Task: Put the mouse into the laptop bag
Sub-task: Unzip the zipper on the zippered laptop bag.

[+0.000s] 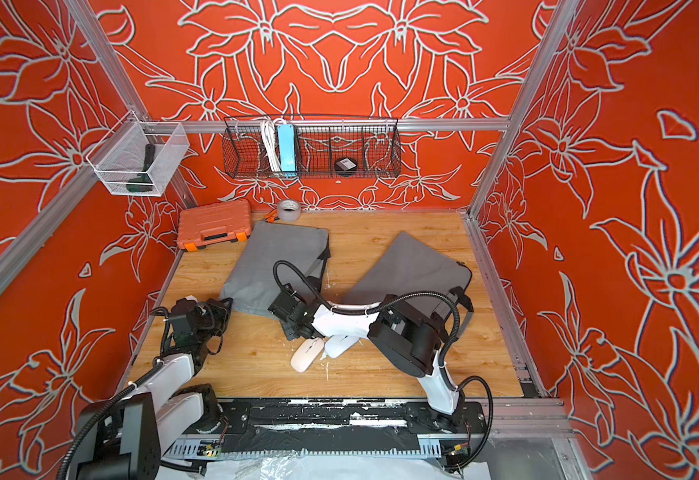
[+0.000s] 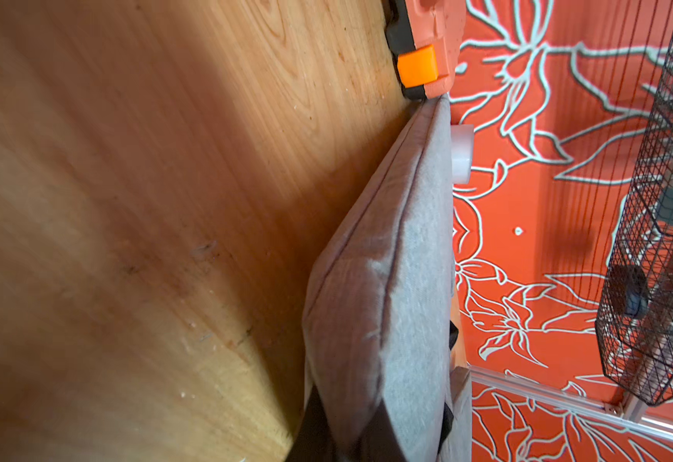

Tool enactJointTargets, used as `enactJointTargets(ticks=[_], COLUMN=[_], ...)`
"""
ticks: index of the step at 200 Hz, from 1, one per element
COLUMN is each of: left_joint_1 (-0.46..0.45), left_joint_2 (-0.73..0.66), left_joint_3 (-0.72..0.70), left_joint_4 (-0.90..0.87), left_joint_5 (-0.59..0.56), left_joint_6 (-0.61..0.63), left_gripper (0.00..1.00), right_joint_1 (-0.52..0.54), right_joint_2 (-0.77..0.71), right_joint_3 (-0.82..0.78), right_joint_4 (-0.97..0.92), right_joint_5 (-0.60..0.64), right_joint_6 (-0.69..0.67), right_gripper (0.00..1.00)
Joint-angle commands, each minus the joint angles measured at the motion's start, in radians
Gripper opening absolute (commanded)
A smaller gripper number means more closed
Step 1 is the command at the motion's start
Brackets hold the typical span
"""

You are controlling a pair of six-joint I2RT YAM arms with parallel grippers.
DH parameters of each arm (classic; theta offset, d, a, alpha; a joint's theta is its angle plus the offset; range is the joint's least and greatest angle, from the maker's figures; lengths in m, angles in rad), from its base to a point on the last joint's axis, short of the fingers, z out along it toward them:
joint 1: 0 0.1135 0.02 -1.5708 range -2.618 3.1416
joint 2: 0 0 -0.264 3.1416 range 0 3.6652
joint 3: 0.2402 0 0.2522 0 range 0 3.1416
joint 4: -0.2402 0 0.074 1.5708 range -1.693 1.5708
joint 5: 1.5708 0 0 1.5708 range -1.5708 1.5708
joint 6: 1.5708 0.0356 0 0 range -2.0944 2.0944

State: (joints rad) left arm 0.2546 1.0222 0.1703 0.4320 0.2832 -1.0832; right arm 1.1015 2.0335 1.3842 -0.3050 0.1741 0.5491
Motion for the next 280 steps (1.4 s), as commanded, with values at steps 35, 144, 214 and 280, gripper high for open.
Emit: enactJointTargets(ticks=[35, 144, 214, 280], left_joint_1=[-0.015, 0.023, 0.060, 0.034], left_joint_2=[-0.025, -0.113, -0.116, -0.319], left_joint_3=[-0.011, -0.015, 0.069, -0.043], left_joint_4=[-0.144, -0.210, -0.365, -0.562], left_joint_5=[-0.020, -0.063, -0.010, 0.316], left_joint_6=[-0.027, -0.024, 0.026, -0.041], left_gripper=[0.00, 0.00, 0.43, 0.92], right_joint_1=[0.059, 0.064, 0.054, 0.035], right_joint_2=[-0.018, -0.171, -0.202, -0.231], right_joint_3=[0.018, -0.149, -0.196, -0.209], right_joint_4=[0.149, 0.235, 0.191, 0.143], right_joint_5=[-0.078, -0.200, -0.147, -0.092], right_joint_6=[-0.062, -0.055, -0.030, -0.036], right_gripper=[0.00, 0.00, 0.00, 0.00])
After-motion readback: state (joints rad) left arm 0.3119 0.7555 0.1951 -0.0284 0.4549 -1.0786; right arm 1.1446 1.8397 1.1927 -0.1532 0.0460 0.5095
